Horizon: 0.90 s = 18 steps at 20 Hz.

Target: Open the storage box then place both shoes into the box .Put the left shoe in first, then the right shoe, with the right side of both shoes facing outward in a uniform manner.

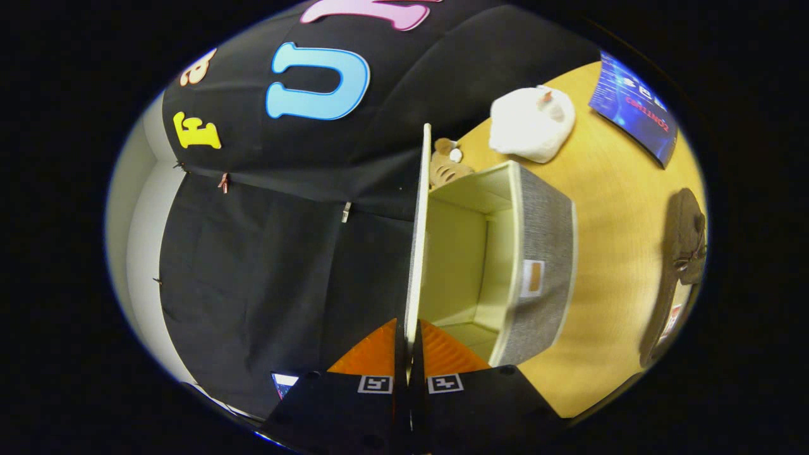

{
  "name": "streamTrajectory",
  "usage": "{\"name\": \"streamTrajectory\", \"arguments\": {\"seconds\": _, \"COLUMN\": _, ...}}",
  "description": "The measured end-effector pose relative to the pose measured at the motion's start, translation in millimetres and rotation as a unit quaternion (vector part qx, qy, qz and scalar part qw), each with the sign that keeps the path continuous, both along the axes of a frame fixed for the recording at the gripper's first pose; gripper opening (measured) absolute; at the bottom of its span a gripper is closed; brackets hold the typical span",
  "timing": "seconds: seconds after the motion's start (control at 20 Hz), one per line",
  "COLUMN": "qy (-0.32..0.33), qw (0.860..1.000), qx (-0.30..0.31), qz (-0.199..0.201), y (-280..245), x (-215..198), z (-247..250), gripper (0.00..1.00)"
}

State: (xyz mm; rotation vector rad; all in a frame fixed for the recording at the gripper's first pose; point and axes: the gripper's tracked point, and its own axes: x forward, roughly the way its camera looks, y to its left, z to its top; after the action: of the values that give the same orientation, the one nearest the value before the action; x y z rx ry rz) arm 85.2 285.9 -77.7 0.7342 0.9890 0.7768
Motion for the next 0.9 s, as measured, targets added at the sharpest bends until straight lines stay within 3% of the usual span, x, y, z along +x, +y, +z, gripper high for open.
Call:
{"name": "streamTrajectory", "arguments": {"seconds": 0.3, "qy": 0.017, "qw": 0.998, "qx": 0.057, "qz": 0.0, "y": 99, "x": 8, "z": 51, "gripper": 0.05}}
{"name": "streamTrajectory", "arguments": {"seconds": 0.45, "qy": 0.027, "qw": 0.997, "qx": 0.065, "qz": -0.01, "y": 133, "x": 4, "z": 42, "gripper": 0.05}}
{"name": "streamTrajectory", "arguments": {"seconds": 0.7, "qy": -0.016, "qw": 0.999, "qx": 0.035, "qz": 0.016, "y": 187, "x": 0, "z": 29, "gripper": 0.06}}
{"name": "streamTrajectory", "arguments": {"seconds": 0.9, "qy": -0.001, "qw": 0.999, "qx": 0.028, "qz": 0.02, "y": 239, "x": 2, "z": 0, "gripper": 0.05}}
